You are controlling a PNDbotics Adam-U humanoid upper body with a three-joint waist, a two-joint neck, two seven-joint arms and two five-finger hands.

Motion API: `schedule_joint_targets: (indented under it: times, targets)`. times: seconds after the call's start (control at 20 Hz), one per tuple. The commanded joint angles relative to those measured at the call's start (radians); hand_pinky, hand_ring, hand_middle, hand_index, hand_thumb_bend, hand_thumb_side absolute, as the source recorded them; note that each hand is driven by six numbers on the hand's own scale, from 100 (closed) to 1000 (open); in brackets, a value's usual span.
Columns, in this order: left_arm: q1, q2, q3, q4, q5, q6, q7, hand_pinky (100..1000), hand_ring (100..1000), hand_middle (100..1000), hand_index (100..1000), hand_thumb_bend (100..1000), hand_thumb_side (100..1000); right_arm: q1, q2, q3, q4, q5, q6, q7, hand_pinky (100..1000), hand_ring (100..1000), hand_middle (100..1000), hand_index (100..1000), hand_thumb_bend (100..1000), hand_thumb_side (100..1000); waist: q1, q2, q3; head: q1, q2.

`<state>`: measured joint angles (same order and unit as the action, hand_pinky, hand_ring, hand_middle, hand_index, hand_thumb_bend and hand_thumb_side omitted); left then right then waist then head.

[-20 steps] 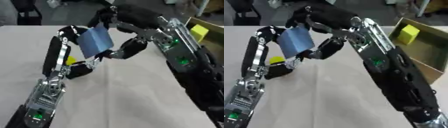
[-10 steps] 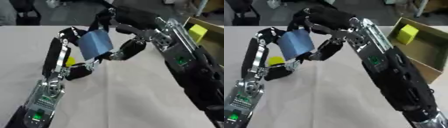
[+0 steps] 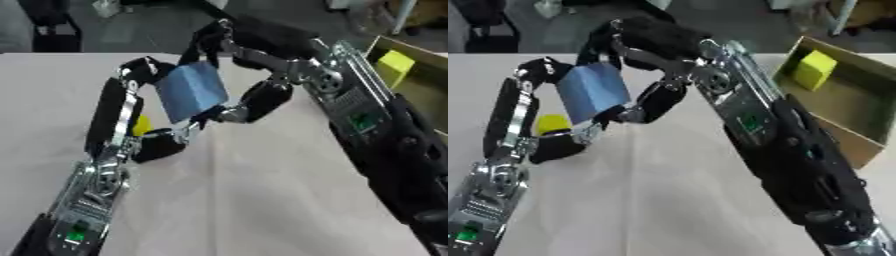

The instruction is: Pick up the objects with one hand, pass them to the other hand, and then place them into the box on the other side of the table.

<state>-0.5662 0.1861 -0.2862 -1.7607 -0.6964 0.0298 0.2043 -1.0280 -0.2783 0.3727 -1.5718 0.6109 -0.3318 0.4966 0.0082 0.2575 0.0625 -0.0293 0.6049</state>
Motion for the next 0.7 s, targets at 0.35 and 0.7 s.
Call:
schedule_joint_targets:
  times: [0.35, 0.7]
  targets:
    - [-0.012, -0.004, 0.016, -0.026, -0.132, 0.061, -0.002, 798, 758, 669, 827, 1000, 591, -0.014, -0.013, -0.009, -0.020, -0.026, 0.023, 0.002, 763, 513, 430, 571, 256, 100, -0.012, -0.017, 0.002, -0.003, -0.002]
    - [0.003, 0.003, 0.023, -0.023, -0.182, 0.110, 0.020, 800, 764, 677, 844, 1000, 716, -0.007, -0.023, -0.024, -0.038, -0.040, 0.035, 0.004, 764, 512, 425, 566, 252, 100, -0.011, -0.017, 0.000, -0.006, -0.006]
